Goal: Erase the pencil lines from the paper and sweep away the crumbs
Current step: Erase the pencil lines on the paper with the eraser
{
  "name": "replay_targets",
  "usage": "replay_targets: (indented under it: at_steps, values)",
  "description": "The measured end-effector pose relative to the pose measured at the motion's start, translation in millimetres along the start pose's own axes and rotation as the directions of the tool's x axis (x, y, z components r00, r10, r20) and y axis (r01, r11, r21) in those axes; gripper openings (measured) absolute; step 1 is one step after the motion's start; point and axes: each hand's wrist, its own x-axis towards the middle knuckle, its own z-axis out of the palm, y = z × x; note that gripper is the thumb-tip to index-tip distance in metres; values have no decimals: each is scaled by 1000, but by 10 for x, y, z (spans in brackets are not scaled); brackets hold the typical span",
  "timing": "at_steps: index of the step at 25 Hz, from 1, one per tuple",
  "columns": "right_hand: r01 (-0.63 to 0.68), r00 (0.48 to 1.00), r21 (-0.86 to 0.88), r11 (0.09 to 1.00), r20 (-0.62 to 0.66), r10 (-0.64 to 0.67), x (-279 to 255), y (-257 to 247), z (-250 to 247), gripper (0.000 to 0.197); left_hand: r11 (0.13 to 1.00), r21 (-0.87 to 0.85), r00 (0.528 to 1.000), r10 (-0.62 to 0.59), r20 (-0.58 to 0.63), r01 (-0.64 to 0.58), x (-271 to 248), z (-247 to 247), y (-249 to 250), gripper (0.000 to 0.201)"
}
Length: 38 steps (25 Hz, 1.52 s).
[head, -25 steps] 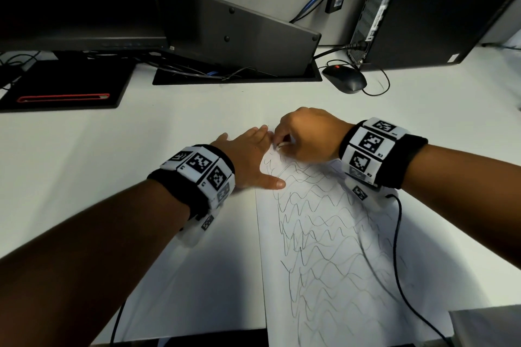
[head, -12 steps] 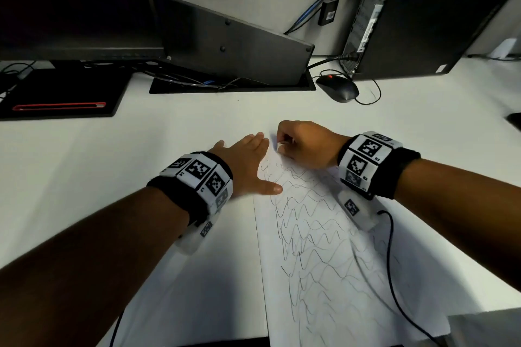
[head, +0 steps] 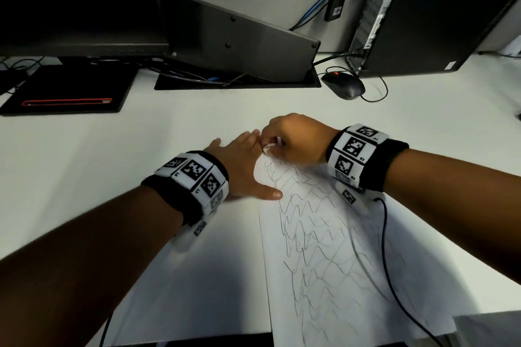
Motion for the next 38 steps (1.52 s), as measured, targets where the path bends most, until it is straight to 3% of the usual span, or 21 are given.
replay_targets:
  at_steps: [6,10,14,18,21,25,29,33,36,38]
  values:
    - [103,983,9,995,152,-103,-72,-153,-16,11,1000,-5,999,13,33,-13,21,-32,-26,119]
    - [-4,999,-48,999,41,6,-5,-60,-35,10,1000,-7,1000,4,14,-4,40,-13,-25,129]
    - [32,987,31,999,157,-37,-41,-119,-57,11,1000,18,998,-18,58,17,31,-42,-19,128]
    - [-30,998,-31,999,57,31,-18,-57,-71,13,999,32,999,-22,43,21,36,-36,-6,131]
    - [19,988,26,999,154,-22,-75,-122,-40,13,999,31,998,-21,61,19,36,-38,-11,130]
    - [-74,997,-36,997,37,75,-60,-18,-94,13,998,55,998,-36,44,34,33,-34,9,133]
    - [12,988,9,1000,155,-13,-76,-78,-68,10,998,50,997,-37,64,34,29,-31,-5,133]
    - [-44,998,-38,998,48,46,-56,35,-83,11,997,63,998,-36,50,33,31,-32,3,134]
    - [4,989,42,999,145,-10,-92,2,-76,8,998,56,998,-45,53,42,23,-38,9,134]
    - [-43,995,12,999,88,42,-93,73,-105,9,997,61,998,-45,52,41,31,-44,21,133]
